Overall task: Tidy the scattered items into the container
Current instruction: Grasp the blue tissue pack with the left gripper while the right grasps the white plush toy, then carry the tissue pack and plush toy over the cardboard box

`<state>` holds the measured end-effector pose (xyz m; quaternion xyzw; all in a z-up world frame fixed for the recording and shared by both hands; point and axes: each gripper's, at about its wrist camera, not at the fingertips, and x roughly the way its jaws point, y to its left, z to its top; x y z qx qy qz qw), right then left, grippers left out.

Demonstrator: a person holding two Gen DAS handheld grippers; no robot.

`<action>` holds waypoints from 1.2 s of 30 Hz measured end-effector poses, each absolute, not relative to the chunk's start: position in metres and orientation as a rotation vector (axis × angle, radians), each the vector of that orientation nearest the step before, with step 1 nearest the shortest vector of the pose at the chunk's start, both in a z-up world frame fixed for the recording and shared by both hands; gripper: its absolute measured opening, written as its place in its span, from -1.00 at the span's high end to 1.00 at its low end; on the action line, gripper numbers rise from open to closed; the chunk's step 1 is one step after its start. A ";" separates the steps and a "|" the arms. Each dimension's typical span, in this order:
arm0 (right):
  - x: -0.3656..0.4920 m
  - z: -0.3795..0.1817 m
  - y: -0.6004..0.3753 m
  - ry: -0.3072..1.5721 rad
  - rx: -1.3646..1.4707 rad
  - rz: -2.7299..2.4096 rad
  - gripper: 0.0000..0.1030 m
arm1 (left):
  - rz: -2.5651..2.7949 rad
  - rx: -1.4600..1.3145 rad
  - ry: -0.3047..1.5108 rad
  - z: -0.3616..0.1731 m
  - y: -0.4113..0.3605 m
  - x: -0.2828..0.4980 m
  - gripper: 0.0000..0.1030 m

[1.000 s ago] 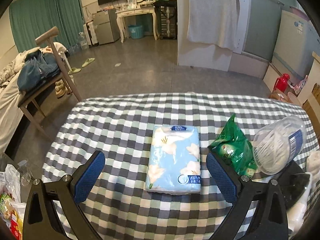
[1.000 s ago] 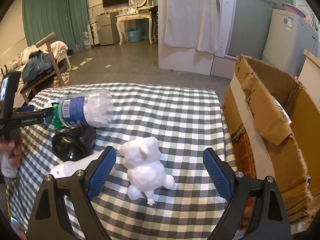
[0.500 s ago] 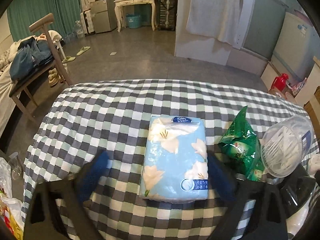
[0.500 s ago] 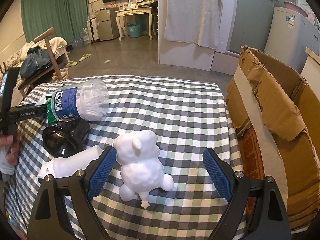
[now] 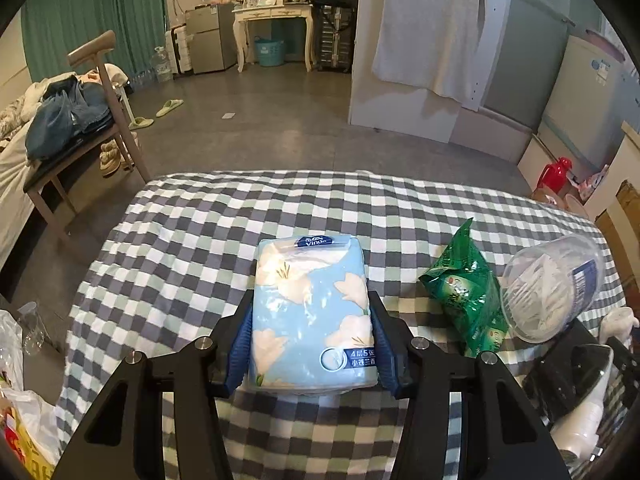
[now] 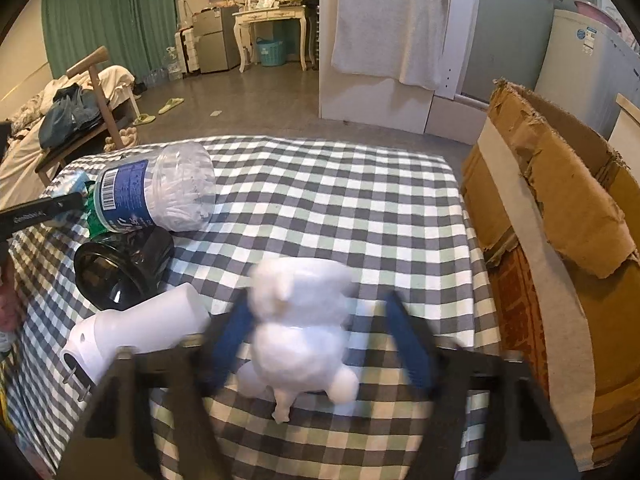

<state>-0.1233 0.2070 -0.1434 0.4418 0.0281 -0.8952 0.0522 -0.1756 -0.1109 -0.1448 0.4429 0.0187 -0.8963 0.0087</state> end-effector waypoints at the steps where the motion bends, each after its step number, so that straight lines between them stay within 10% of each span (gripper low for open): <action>1: -0.124 -0.144 0.206 0.092 1.347 -2.720 0.05 | -2.806 1.375 0.058 -0.141 -0.111 -0.173 -0.03; 36: -0.071 -0.044 0.215 0.043 0.990 -2.848 0.05 | -3.047 1.071 0.064 -0.039 -0.055 -0.111 -0.03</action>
